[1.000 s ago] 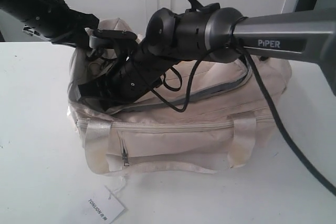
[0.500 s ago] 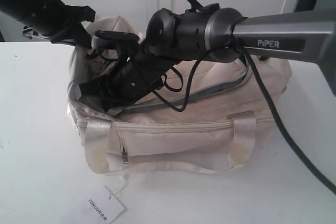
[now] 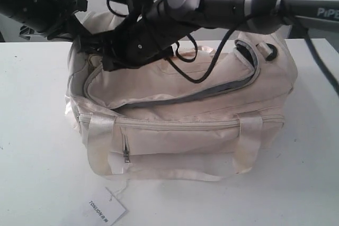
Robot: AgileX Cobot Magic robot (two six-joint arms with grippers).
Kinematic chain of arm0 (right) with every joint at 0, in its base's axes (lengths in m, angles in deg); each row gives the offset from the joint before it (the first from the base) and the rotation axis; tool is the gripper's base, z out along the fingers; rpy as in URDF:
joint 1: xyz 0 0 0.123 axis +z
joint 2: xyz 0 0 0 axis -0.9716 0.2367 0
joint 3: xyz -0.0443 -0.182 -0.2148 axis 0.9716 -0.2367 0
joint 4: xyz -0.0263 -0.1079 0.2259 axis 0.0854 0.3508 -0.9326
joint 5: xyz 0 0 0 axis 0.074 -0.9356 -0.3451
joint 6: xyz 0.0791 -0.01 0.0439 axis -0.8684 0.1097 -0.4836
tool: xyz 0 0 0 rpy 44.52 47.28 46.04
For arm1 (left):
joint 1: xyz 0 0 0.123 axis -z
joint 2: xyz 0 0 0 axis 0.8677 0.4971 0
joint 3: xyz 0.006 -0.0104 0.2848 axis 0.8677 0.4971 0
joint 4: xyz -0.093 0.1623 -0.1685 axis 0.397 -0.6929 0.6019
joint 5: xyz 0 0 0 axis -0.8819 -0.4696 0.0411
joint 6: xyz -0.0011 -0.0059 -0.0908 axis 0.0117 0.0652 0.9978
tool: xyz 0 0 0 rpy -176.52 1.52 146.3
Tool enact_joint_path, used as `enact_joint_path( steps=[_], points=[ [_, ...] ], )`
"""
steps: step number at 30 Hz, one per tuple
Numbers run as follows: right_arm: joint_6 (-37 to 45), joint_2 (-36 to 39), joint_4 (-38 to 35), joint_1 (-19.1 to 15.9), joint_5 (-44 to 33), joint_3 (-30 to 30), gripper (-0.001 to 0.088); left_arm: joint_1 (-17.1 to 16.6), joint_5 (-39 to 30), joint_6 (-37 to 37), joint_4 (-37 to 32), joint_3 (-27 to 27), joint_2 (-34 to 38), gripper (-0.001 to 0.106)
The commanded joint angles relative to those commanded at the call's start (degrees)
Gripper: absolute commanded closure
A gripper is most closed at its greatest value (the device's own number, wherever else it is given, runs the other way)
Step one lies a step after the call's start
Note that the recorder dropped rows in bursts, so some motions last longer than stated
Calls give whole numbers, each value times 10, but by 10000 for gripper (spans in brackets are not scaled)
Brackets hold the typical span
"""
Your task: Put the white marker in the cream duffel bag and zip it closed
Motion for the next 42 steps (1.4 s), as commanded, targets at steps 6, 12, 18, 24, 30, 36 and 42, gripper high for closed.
enact_joint_path(
  steps=[6,12,18,24,30,36,42],
  points=[
    [-6,2,-18,0,36,0,868,-3,-15,-26,36,0,2,1053],
    [-6,7,-46,5,74,0,864,-10,-35,-26,58,0,12,1053],
    [-6,22,-61,8,77,0,729,-10,-41,-35,84,0,23,1053],
    [-6,40,-92,8,77,0,652,-10,-51,-53,110,0,28,1053],
    [-11,52,-99,8,81,0,607,-10,-52,-53,112,0,28,1053],
    [-12,58,-99,8,91,0,592,-10,-56,-55,112,0,28,1053],
    [-36,58,-99,8,96,0,593,-10,-56,-55,112,0,28,1053]
  ],
)
